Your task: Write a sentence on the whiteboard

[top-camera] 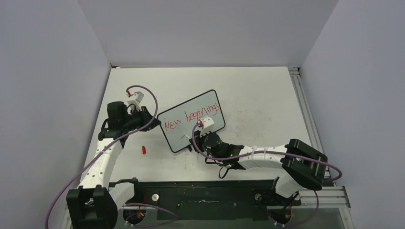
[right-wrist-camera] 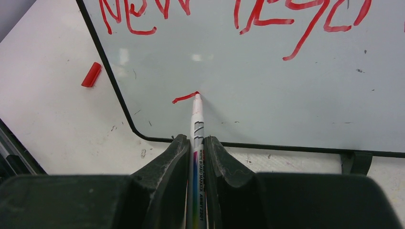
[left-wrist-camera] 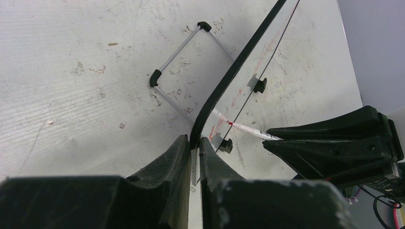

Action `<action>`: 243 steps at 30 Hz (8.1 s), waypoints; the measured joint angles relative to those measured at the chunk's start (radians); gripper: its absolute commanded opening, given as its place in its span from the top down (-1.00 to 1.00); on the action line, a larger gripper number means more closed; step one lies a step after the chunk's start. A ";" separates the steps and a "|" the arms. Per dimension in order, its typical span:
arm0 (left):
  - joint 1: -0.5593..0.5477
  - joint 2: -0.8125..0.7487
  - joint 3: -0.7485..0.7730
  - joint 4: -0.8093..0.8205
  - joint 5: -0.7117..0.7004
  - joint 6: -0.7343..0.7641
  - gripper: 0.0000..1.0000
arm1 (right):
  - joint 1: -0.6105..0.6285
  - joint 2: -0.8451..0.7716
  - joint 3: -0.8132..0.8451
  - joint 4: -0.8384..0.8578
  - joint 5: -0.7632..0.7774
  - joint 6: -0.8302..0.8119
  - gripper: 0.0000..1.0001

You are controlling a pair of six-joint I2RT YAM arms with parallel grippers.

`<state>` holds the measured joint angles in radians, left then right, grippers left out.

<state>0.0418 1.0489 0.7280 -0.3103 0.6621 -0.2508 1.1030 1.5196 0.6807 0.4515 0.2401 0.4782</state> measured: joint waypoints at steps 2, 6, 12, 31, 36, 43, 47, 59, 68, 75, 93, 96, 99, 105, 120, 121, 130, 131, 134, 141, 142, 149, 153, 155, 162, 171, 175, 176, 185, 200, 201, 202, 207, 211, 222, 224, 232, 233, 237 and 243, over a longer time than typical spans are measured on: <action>0.000 0.000 0.000 0.000 0.001 0.000 1.00 | 0.000 -0.006 0.000 -0.002 0.000 -0.005 0.89; 0.000 0.000 0.000 0.000 0.001 0.000 1.00 | 0.005 -0.027 0.000 -0.002 0.000 -0.025 0.89; 0.000 0.000 0.000 0.000 0.001 0.000 1.00 | 0.011 -0.050 0.000 0.012 0.000 -0.052 0.89; 0.000 0.000 0.000 0.000 0.001 0.000 1.00 | 0.011 0.020 0.051 0.027 -0.001 -0.086 0.89; 0.000 0.000 0.000 0.000 0.000 0.000 1.00 | 0.011 0.026 0.053 0.027 0.000 -0.085 0.89; 0.000 0.000 0.000 0.000 0.000 0.000 1.00 | 0.017 0.027 0.052 0.027 0.000 -0.074 0.89; 0.000 0.000 0.000 0.000 0.000 0.000 1.00 | 0.019 0.027 0.035 0.027 0.000 -0.061 0.89; 0.000 0.000 -0.002 0.000 0.001 0.000 1.00 | 0.052 0.027 -0.039 0.008 0.013 -0.010 0.89; 0.000 0.000 -0.002 0.000 0.001 0.000 1.00 | 0.064 0.023 -0.040 -0.005 0.062 0.001 0.89; 0.000 -0.001 -0.003 0.000 0.001 0.000 1.00 | 0.064 -0.043 -0.041 -0.014 0.093 -0.010 0.89; 0.000 -0.001 -0.003 0.000 0.001 0.000 1.00 | 0.064 -0.033 -0.039 0.004 0.116 -0.044 0.89; 0.000 -0.001 -0.003 0.000 0.001 0.000 1.00 | 0.064 -0.031 -0.035 0.004 0.121 -0.045 0.89; -0.001 -0.001 -0.003 0.000 0.001 0.000 1.00 | 0.063 -0.030 -0.030 0.007 0.123 -0.047 0.89; -0.001 -0.001 -0.003 0.000 0.001 0.000 1.00 | 0.057 -0.004 -0.028 0.011 0.126 -0.047 0.89; -0.002 -0.001 -0.003 0.001 -0.003 0.000 1.00 | 0.050 0.022 -0.001 0.020 0.095 -0.061 0.89; -0.002 -0.001 -0.003 0.001 -0.003 0.000 1.00 | 0.050 0.024 0.002 0.020 0.092 -0.063 0.89; -0.002 -0.001 -0.003 0.001 -0.003 0.000 1.00 | 0.050 0.025 0.002 0.021 0.085 -0.058 0.89; -0.002 -0.001 -0.003 0.000 -0.003 0.000 1.00 | 0.050 0.025 0.001 0.021 0.085 -0.055 0.89; -0.002 -0.001 -0.003 0.000 -0.003 0.000 1.00 | 0.051 0.025 -0.006 0.024 0.084 -0.046 0.89; -0.003 -0.001 -0.003 0.001 -0.003 0.000 1.00 | 0.057 0.023 -0.028 0.021 0.085 -0.031 0.89; -0.003 -0.001 -0.003 0.001 -0.003 0.000 1.00 | 0.057 0.023 -0.031 0.020 0.085 -0.028 0.89; -0.003 -0.001 -0.003 0.001 -0.003 0.000 1.00 | 0.057 0.011 -0.032 0.001 0.114 -0.017 0.89; -0.003 -0.001 -0.003 0.000 -0.003 0.000 1.00 | 0.057 0.008 -0.033 -0.005 0.138 -0.017 0.89; -0.003 -0.001 -0.003 0.000 -0.003 0.000 1.00 | 0.057 0.005 -0.033 -0.006 0.145 -0.018 0.89; -0.003 -0.001 -0.003 0.000 -0.003 0.000 1.00 | 0.056 -0.005 -0.031 -0.011 0.166 -0.029 0.89; -0.003 -0.001 -0.003 0.000 -0.003 0.000 1.00 | 0.056 -0.005 -0.029 -0.011 0.139 -0.054 0.89; -0.003 -0.001 -0.003 0.000 -0.003 0.000 1.00 | 0.056 -0.023 -0.029 -0.011 0.126 -0.063 0.89; -0.003 -0.001 -0.003 0.000 -0.003 0.000 1.00 | 0.056 -0.032 -0.029 -0.011 0.126 -0.064 0.89; -0.004 -0.002 -0.003 0.000 -0.003 0.000 1.00 | 0.056 -0.056 -0.028 -0.023 0.141 -0.058 0.89; -0.004 -0.005 -0.003 0.000 -0.003 0.000 1.00 | 0.039 -0.056 -0.026 -0.057 0.164 -0.035 0.89; -0.004 -0.005 -0.003 0.000 -0.003 0.000 1.00 | 0.037 -0.056 -0.026 -0.057 0.164 -0.034 0.89; -0.004 -0.005 -0.003 0.000 -0.003 0.000 1.00 | 0.034 -0.056 -0.026 -0.056 0.164 -0.033 0.89; -0.004 -0.005 -0.003 0.000 -0.003 0.000 1.00 | 0.019 -0.055 -0.026 -0.056 0.163 -0.028 0.89; -0.004 -0.005 -0.003 0.000 -0.002 0.000 1.00 | 0.009 -0.052 -0.026 -0.055 0.155 -0.028 0.89; -0.004 -0.005 -0.003 0.000 -0.003 0.000 1.00 | 0.001 -0.035 -0.026 -0.031 0.132 -0.030 0.89; -0.004 -0.005 -0.003 0.000 -0.003 0.000 1.00 | -0.001 -0.033 -0.026 -0.025 0.120 -0.033 0.89; -0.004 -0.005 -0.003 0.000 -0.003 0.000 1.00 | -0.003 -0.031 -0.026 -0.014 0.096 -0.042 0.89; -0.004 -0.005 -0.003 0.000 -0.003 0.000 1.00 | -0.003 -0.031 -0.026 -0.014 0.094 -0.042 0.89; -0.004 -0.005 -0.003 0.000 -0.004 0.000 1.00 | -0.003 -0.026 -0.027 -0.009 0.091 -0.037 0.89; -0.004 -0.005 -0.003 0.000 -0.005 0.000 1.00 | -0.001 -0.023 -0.039 0.003 0.084 -0.021 0.89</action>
<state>0.0376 1.0435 0.7250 -0.3107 0.6575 -0.2508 1.1019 1.4971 0.6415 0.4541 0.3244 0.4576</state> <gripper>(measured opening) 0.082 0.152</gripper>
